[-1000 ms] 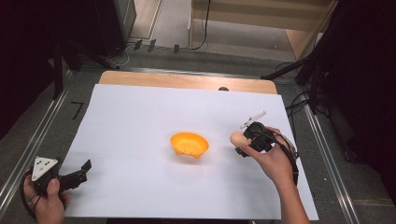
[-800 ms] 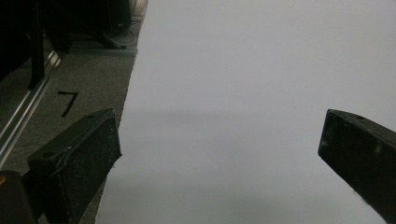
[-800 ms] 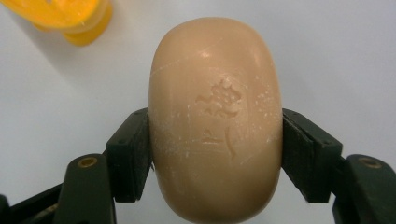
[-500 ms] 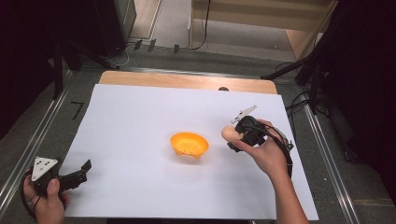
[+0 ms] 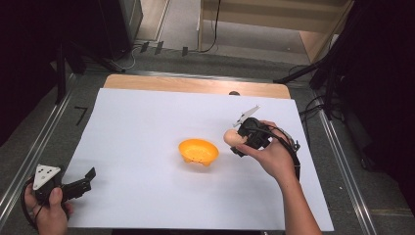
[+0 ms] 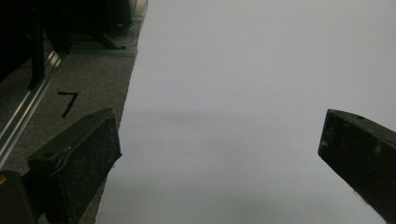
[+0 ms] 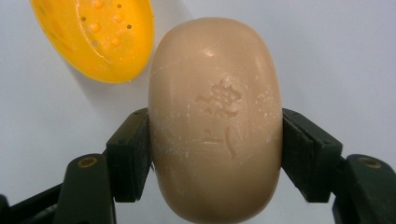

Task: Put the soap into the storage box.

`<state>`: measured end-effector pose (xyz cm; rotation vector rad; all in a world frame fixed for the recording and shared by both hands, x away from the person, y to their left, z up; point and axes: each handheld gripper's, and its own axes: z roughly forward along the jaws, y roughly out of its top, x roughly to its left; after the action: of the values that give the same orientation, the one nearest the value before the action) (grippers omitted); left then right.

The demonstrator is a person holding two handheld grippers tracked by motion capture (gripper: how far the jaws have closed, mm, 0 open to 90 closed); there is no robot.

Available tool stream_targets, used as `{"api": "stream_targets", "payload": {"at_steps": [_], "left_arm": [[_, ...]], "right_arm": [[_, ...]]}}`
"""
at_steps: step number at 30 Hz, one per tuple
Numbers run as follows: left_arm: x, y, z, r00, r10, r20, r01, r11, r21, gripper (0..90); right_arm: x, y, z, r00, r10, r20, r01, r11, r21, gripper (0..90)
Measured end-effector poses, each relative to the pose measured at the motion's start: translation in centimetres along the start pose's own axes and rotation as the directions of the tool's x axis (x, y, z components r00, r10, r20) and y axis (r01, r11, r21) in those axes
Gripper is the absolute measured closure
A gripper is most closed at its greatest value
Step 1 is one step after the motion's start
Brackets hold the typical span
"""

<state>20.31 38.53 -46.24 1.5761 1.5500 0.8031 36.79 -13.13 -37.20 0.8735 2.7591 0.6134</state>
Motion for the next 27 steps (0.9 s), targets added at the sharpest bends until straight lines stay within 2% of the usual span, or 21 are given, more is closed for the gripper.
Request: {"api": "stream_targets", "payload": {"at_steps": [8,14,20,27], "left_arm": [[0.0,0.0,0.0,1.0000,0.001,0.001,-0.001,1.0000,0.000,0.0],[0.0,0.0,0.0,1.0000,0.002,0.001,-0.002,1.0000,0.000,0.0],[0.0,0.0,0.0,1.0000,-0.001,0.001,0.001,1.0000,-0.001,0.0],[0.0,0.0,0.0,1.0000,-0.001,0.002,0.001,1.0000,-0.001,0.0]], "right_arm": [[0.4,1.3,0.0,0.9990,-0.044,-0.011,0.044,0.999,-0.013,33.0],[1.2,2.6,0.4,0.9937,-0.110,-0.024,0.109,0.994,-0.014,33.0],[1.4,3.5,0.8,0.9919,-0.118,-0.047,0.117,0.993,-0.017,33.0],[2.1,4.4,1.4,0.9844,-0.165,-0.060,0.165,0.986,-0.015,32.9]]}}
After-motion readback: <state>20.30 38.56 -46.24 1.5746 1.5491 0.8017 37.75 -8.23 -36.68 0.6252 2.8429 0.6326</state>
